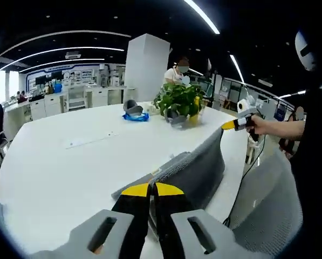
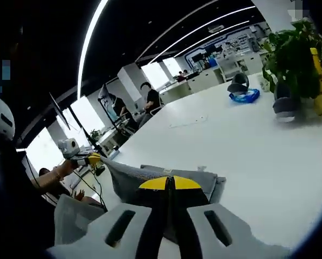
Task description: Fold the towel on the table until its edges align and the towel forms a compact rectangular stack.
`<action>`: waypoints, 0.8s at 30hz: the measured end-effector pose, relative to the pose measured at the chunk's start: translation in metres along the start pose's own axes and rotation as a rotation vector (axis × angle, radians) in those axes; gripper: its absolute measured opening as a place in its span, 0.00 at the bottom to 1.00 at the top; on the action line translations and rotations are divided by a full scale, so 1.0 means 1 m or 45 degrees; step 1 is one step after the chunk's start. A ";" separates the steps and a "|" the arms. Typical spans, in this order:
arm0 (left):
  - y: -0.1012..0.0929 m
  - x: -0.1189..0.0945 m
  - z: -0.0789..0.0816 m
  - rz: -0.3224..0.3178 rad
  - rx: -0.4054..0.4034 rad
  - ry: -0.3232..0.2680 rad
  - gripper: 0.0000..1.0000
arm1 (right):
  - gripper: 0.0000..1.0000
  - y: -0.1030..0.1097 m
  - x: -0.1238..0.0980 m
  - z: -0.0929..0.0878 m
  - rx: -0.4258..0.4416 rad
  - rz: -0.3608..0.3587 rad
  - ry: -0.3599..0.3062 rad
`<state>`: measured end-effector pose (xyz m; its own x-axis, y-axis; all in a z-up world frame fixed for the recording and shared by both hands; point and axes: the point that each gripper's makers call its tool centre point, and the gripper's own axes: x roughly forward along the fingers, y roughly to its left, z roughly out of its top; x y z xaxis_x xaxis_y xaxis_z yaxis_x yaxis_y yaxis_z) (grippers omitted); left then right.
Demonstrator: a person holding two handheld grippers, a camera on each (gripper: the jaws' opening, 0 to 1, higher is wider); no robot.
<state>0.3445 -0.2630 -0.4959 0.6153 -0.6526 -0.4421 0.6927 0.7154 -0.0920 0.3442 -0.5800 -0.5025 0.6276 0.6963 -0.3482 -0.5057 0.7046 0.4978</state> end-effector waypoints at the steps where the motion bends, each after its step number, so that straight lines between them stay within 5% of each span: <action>1: 0.002 0.004 -0.002 -0.009 0.004 0.012 0.02 | 0.00 -0.004 0.003 -0.001 -0.010 -0.012 0.013; 16: 0.065 0.085 -0.065 -0.006 -0.106 0.259 0.02 | 0.00 -0.079 0.079 -0.034 0.000 -0.111 0.258; 20: 0.071 0.102 -0.072 0.011 -0.102 0.301 0.02 | 0.00 -0.100 0.088 -0.050 -0.004 -0.168 0.328; 24: 0.078 0.114 -0.093 0.063 0.014 0.416 0.02 | 0.00 -0.110 0.095 -0.053 -0.023 -0.223 0.306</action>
<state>0.4335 -0.2589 -0.6367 0.4966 -0.5012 -0.7087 0.6698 0.7406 -0.0544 0.4280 -0.5842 -0.6329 0.5493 0.5748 -0.6066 -0.4137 0.8177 0.4002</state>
